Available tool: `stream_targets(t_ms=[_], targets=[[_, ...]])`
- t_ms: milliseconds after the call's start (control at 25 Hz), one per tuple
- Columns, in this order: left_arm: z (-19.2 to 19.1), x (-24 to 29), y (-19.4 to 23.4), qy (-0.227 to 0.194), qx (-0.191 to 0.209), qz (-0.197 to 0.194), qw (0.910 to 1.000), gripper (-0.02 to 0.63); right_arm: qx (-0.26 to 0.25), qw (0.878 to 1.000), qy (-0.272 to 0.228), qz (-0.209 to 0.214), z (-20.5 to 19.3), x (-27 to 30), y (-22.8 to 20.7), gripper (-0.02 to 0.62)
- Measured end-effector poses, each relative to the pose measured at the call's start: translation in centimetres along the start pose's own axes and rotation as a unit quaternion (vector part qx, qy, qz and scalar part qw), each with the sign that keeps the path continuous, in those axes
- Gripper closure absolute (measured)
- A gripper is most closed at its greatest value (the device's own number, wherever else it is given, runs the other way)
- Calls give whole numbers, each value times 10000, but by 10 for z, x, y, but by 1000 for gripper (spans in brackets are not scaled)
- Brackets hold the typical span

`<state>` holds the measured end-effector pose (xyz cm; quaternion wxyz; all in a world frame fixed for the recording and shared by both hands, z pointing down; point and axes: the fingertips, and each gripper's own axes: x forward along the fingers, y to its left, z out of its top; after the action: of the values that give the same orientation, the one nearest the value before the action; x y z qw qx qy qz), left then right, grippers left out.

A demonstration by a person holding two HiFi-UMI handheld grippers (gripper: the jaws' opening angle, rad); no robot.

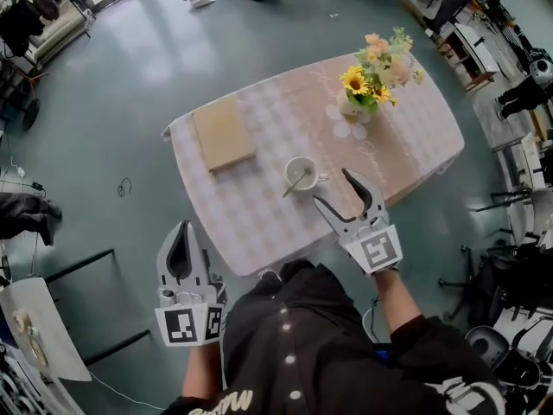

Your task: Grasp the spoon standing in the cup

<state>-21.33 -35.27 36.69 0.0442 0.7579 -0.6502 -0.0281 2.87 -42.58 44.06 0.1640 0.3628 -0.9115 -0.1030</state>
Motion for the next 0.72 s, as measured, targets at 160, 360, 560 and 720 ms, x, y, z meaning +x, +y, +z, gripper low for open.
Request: stream_targets(t_ms=[160,360,560,720], targets=[[-12,1,2,135,-39,197,9997,589,-503,9953,659,504,-38,20,13,310],[-23,1,4,294,-58,396,9988,589,-888,9852,1025,1050,-82,41,33,315],[-28,0,0,356,-63,523,9980,589,-1393,9726,1142,1471,-112,59,52,321],[-35,-1,-2,423,-92,598,9973,589,-1997,9552,1312,1746,-140,72,67,347]])
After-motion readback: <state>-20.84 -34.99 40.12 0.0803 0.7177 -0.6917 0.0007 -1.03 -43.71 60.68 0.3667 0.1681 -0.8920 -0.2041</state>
